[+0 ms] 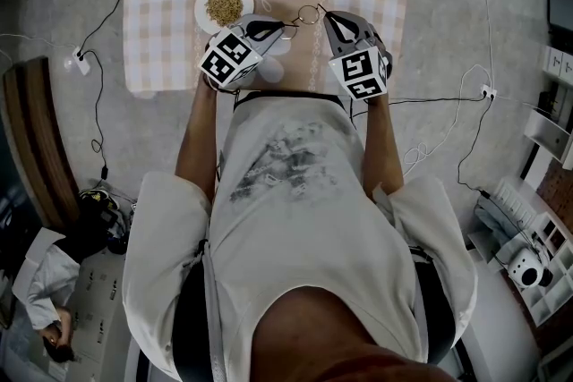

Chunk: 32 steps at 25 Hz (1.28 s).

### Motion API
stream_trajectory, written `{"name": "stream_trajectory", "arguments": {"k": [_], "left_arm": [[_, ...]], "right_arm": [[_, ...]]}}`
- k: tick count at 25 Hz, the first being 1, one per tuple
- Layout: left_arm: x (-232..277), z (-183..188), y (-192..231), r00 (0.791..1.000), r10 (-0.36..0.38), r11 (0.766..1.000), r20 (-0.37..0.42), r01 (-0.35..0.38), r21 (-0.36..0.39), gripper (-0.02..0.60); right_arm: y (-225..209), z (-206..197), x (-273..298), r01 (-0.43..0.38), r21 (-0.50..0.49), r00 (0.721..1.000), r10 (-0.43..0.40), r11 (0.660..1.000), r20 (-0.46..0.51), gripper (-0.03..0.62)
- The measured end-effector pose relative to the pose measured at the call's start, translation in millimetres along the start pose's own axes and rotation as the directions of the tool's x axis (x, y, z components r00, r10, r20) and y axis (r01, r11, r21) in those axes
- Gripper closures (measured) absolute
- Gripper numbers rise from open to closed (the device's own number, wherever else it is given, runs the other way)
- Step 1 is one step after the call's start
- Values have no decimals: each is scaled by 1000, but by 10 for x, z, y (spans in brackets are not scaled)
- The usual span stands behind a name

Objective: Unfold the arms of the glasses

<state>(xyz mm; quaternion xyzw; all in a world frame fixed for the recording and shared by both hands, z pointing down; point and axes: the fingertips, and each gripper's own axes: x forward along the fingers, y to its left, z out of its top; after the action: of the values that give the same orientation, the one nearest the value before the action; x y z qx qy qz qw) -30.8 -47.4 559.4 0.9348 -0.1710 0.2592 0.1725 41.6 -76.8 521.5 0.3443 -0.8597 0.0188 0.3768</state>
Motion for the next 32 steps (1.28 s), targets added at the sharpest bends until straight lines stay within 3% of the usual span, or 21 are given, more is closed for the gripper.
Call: {"name": "stream_trajectory", "arguments": {"k": [32], "left_arm": [[-102,-88,11,1000,13,999,25,-12,-34,571]], "right_arm": [[-161,-198,-97,49,170,999,-51,984,6,572]]}}
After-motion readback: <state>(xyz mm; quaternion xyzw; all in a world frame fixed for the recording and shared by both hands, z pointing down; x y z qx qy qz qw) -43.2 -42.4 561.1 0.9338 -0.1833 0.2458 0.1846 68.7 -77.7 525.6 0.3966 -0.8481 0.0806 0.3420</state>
